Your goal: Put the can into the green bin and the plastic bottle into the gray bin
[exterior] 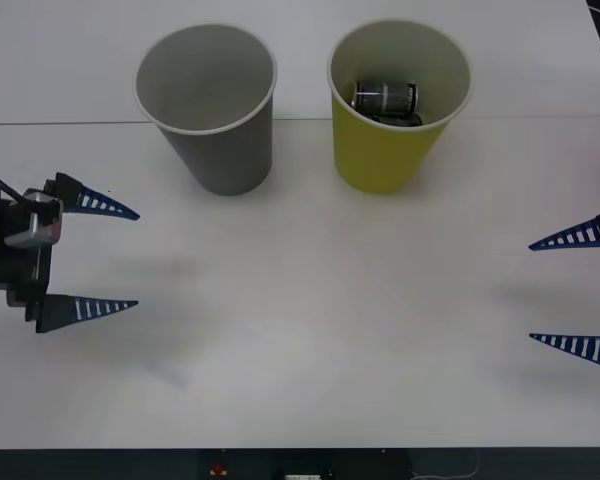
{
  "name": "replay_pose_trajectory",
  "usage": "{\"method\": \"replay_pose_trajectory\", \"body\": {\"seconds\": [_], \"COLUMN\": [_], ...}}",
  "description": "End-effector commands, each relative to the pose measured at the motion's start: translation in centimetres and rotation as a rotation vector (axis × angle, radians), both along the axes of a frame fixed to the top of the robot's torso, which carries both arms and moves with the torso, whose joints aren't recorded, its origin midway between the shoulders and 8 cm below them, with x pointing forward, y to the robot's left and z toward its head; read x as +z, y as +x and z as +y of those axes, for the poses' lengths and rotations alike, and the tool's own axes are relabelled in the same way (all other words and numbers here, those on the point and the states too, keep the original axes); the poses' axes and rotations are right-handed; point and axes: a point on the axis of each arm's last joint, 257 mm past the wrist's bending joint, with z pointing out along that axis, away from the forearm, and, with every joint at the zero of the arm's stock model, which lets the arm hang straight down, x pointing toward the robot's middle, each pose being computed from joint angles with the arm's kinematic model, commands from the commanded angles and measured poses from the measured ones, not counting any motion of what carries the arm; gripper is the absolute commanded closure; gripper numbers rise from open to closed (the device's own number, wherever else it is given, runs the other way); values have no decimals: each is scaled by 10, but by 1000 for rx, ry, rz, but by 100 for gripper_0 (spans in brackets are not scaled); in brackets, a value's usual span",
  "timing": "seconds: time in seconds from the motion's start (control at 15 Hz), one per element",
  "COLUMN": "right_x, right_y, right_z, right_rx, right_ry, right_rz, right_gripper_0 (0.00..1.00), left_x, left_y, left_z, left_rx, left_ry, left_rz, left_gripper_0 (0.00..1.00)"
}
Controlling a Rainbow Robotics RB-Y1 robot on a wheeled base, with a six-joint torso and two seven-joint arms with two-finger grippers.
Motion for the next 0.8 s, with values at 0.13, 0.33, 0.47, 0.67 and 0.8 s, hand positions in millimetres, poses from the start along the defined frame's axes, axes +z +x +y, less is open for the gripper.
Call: {"method": "replay_pose_trajectory", "body": {"seconds": [0.13,0.33,0.47,0.67,0.8], "right_x": [0,0,0,0,0], "right_y": [0,0,0,0,0], "right_z": [0,0,0,0,0], "right_rx": [0,0,0,0,0], "right_ry": [0,0,0,0,0], "right_rz": [0,0,0,0,0], "right_gripper_0": [0,0,0,0,0], "left_x": [-6,-5,-4,-3,-2], "left_y": [-8,-10,-11,-10,-9], "left_z": [10,11,13,15,16], "left_rx": [-18,-26,-27,-27,-24], "left_ry": [14,8,8,13,13], "left_rz": [-21,-31,-42,-51,-55], "left_gripper_0": [0,0,0,0,0]}}
